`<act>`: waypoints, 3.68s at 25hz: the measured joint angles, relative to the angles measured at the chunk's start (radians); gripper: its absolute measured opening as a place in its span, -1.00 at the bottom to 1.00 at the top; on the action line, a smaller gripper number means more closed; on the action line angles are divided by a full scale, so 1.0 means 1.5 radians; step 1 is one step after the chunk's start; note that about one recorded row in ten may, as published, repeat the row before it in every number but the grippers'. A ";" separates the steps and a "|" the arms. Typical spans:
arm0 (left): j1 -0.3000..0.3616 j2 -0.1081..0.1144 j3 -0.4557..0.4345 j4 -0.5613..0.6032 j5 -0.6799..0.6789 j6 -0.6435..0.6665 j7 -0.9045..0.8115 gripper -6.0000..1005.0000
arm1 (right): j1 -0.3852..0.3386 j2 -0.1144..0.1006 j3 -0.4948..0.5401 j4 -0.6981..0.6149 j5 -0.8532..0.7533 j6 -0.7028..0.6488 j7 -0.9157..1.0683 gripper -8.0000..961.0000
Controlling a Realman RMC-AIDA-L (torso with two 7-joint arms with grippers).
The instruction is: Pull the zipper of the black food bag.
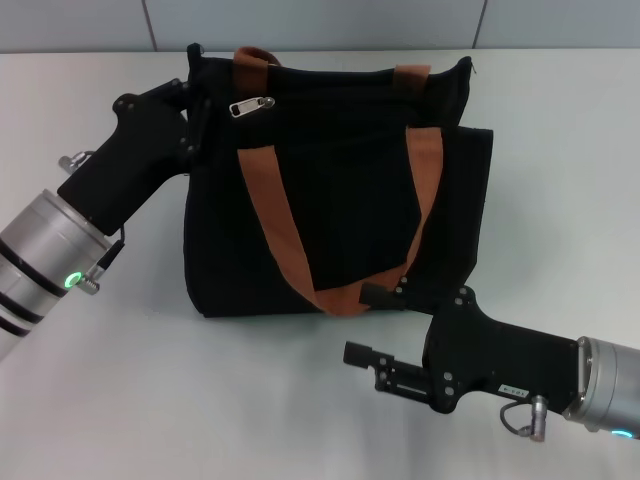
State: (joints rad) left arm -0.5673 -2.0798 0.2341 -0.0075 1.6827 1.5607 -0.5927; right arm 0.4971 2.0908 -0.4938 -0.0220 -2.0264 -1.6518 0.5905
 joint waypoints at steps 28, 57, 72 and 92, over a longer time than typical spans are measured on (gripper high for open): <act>-0.050 0.000 0.003 -0.015 0.002 0.027 0.002 -0.95 | 0.027 -0.005 0.216 0.025 0.000 -0.103 0.081 -0.23; -0.110 0.000 0.025 -0.035 0.004 0.064 0.002 -0.94 | 0.142 -0.006 0.236 -0.079 -0.004 -0.033 0.547 -0.36; -0.118 0.000 0.025 -0.038 0.004 0.057 0.009 -0.93 | 0.170 -0.004 0.174 -0.090 -0.007 0.009 0.549 -0.36; -0.122 0.000 0.025 -0.049 0.004 0.048 0.026 -0.93 | 0.185 -0.002 0.174 -0.078 -0.003 0.026 0.565 -0.36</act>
State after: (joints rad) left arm -0.7501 -2.0800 0.2716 -0.0809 1.6887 1.6333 -0.5530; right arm 0.7740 2.0878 -0.2323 -0.1387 -2.0307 -1.6128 1.4374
